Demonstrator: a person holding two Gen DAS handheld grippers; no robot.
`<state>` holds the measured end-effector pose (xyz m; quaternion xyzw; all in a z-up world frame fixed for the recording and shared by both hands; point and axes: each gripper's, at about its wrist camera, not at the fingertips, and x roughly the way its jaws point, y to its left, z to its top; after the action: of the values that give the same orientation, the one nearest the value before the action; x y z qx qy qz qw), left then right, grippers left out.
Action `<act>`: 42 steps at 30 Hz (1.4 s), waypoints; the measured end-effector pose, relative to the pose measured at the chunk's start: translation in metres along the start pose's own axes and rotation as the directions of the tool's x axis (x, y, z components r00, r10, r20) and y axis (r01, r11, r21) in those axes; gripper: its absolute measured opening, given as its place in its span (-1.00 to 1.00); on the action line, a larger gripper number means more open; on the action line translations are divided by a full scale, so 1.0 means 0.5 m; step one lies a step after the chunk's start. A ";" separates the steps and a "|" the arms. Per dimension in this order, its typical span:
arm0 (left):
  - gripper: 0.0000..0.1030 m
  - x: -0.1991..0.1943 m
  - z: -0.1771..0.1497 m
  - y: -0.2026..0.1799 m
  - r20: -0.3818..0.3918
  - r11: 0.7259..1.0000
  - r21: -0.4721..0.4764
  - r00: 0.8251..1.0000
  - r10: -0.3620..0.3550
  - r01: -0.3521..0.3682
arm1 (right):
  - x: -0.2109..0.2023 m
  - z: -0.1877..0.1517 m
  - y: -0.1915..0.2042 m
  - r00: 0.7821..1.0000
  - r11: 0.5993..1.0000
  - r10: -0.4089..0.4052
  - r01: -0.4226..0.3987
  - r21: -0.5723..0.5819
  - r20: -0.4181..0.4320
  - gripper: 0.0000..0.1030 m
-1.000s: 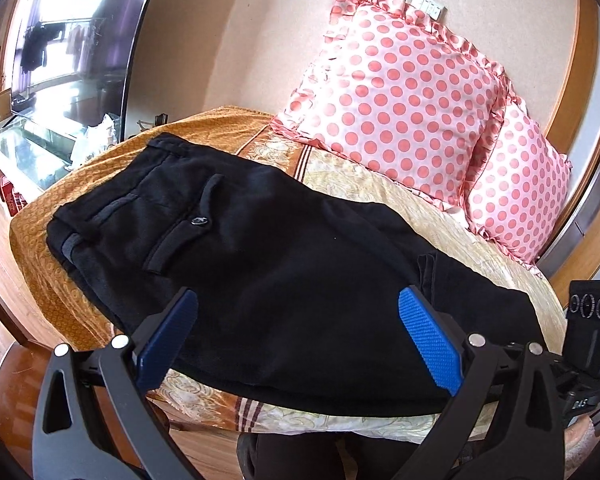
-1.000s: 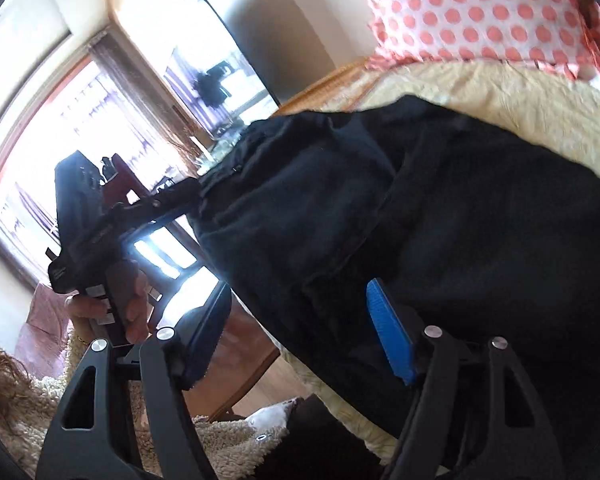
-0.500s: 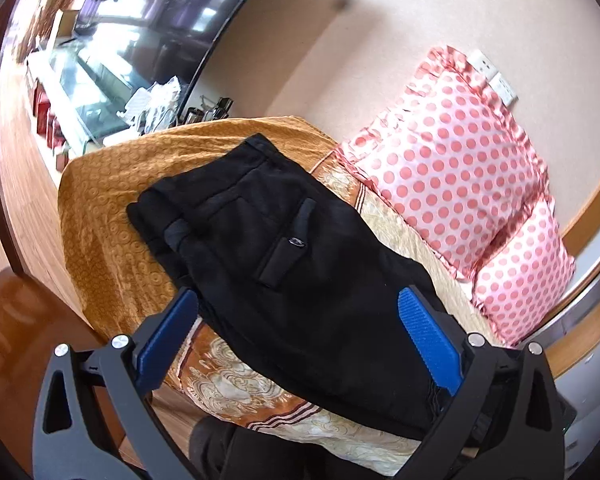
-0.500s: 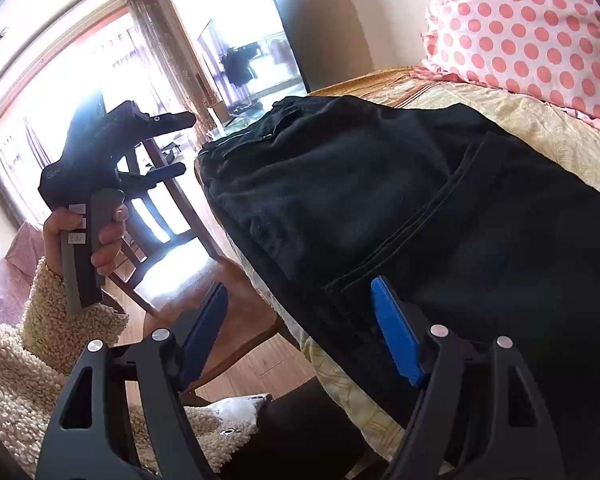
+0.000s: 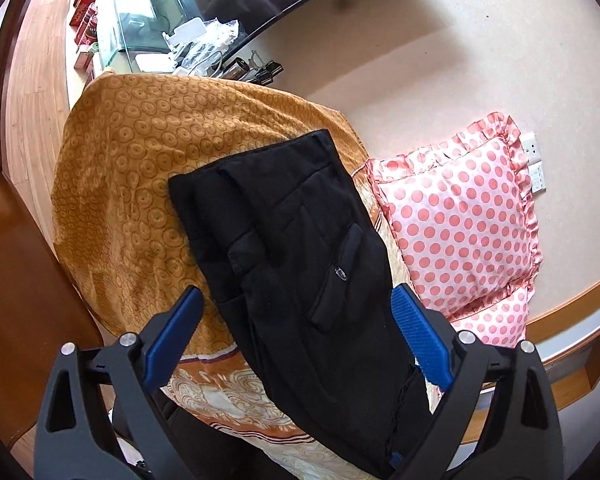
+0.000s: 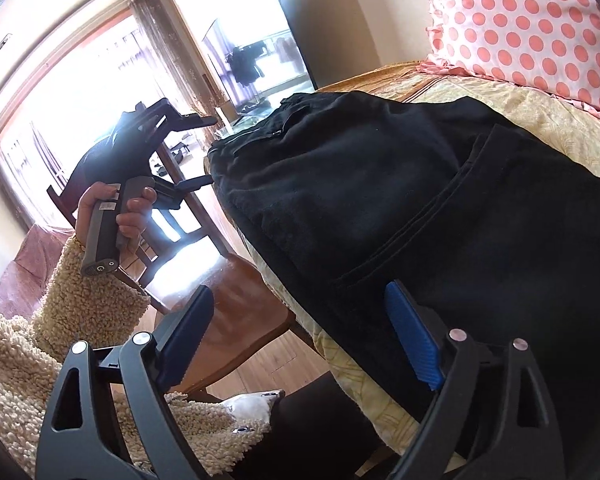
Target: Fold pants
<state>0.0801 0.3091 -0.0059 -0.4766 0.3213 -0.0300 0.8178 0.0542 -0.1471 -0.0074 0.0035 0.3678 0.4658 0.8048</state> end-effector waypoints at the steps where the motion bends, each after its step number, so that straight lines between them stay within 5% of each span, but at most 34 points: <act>1: 0.83 0.000 0.000 0.001 -0.003 1.000 -0.008 1.000 -0.007 0.007 | 0.000 0.000 -0.001 1.000 1.000 0.005 -0.005 0.004 0.001 0.75; 11: 0.83 0.013 0.000 0.006 -0.054 0.991 -0.093 0.993 -0.106 0.100 | 0.001 -0.001 0.000 1.000 1.000 0.013 -0.013 0.000 0.005 0.82; 17: 0.79 0.019 0.001 0.019 -0.027 0.955 -0.203 0.974 -0.225 0.215 | -0.001 -0.003 -0.002 1.000 1.000 0.020 -0.020 0.001 0.012 0.82; 25: -0.24 0.030 -0.009 0.049 -0.025 0.954 -0.268 0.989 -0.149 0.137 | -0.003 -0.004 0.001 1.000 1.000 0.024 -0.024 -0.002 0.014 0.84; 26: -0.51 0.033 -0.010 0.049 -0.028 0.959 -0.260 0.991 -0.128 0.116 | -0.003 -0.003 0.001 1.000 1.000 0.024 -0.024 -0.002 0.014 0.84; 27: -0.57 0.035 -0.011 0.043 -0.028 0.965 -0.242 0.994 -0.108 0.098 | -0.003 -0.003 0.002 1.000 1.000 0.024 -0.024 -0.002 0.014 0.84; 30: -0.66 0.030 -0.013 0.025 -0.011 0.982 -0.176 0.998 -0.068 0.065 | -0.002 -0.002 0.002 1.000 1.000 0.023 -0.023 0.002 0.014 0.84; 34: -0.77 0.012 -0.022 -0.058 0.056 0.999 0.028 0.998 -0.024 0.023 | -0.008 -0.003 -0.004 0.999 0.999 0.033 -0.034 0.023 0.020 0.84; 38: -0.80 0.003 -0.043 -0.170 0.080 0.974 0.223 0.995 -0.066 0.047 | -0.027 -0.007 -0.012 0.998 0.998 0.038 -0.041 0.051 0.047 0.84; 42: -0.81 0.015 -0.065 -0.248 0.045 0.945 0.309 0.991 -0.126 0.106 | -0.059 -0.015 -0.024 0.996 0.997 0.018 -0.025 0.075 0.083 0.84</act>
<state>0.0999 0.2140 0.0784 -0.3628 0.2577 -0.1120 0.8885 0.0497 -0.1789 0.0003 0.0572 0.3520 0.4595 0.8134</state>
